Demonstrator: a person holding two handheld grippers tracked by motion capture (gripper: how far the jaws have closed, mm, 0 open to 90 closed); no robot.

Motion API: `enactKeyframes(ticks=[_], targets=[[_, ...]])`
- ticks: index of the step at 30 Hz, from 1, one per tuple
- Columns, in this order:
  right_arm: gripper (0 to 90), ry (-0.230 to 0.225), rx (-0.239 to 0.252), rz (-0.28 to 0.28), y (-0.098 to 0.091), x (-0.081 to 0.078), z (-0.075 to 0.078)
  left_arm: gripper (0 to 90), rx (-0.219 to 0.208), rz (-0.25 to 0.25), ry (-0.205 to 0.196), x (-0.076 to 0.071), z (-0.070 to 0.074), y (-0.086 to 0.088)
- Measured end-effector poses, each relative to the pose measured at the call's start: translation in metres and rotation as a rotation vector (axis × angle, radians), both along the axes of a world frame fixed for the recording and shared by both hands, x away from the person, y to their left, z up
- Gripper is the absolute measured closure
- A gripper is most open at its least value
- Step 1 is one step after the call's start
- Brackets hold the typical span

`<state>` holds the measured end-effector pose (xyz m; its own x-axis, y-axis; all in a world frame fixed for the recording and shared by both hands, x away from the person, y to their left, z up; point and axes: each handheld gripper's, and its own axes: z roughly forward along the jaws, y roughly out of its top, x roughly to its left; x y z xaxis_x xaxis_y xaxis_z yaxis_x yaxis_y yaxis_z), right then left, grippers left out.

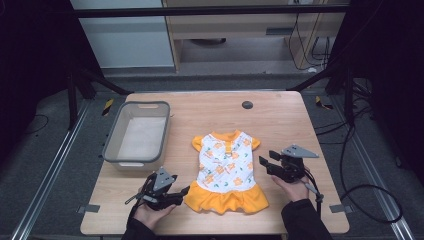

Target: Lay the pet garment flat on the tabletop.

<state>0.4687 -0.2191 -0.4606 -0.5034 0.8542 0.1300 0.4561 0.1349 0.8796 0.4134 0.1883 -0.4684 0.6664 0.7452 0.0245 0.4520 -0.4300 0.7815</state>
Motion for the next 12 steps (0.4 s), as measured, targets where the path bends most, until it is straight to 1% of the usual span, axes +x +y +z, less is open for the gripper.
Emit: enactKeyframes(ticks=[1,3,4,6,7,8,9,10,12], targets=[[40.5,0.009,0.007,-0.006,-0.003,-0.003,-0.002,37.1,-0.005,0.005,0.001,-0.001,0.0,0.004],[34.7,0.011,0.004,-0.017,-0.009,-0.009,-0.004,34.3,-0.01,0.013,0.003,-0.002,-0.001,0.011],[30.9,0.021,0.001,-0.032,-0.015,-0.015,-0.007,32.6,-0.016,0.026,0.008,-0.003,-0.002,0.017],[29.5,0.024,-0.005,-0.036,-0.017,-0.017,-0.008,31.8,-0.014,0.03,0.012,-0.003,-0.003,0.019],[27.3,0.026,-0.007,-0.041,-0.019,-0.018,-0.009,31.2,-0.01,0.037,0.01,-0.004,-0.004,0.021],[23.2,0.031,-0.012,-0.05,-0.021,-0.022,-0.01,29.9,-0.007,0.044,0.009,-0.004,-0.005,0.023],[23.2,0.031,-0.012,-0.05,-0.021,-0.022,-0.01,29.9,-0.008,0.046,0.012,-0.004,-0.006,0.025],[21.6,0.029,-0.011,-0.054,-0.022,-0.024,-0.011,29.2,-0.015,0.05,0.013,-0.005,-0.007,0.027],[19.3,0.018,-0.012,-0.058,-0.024,-0.029,-0.011,27.9,-0.013,0.048,0.017,-0.007,-0.008,0.029]])
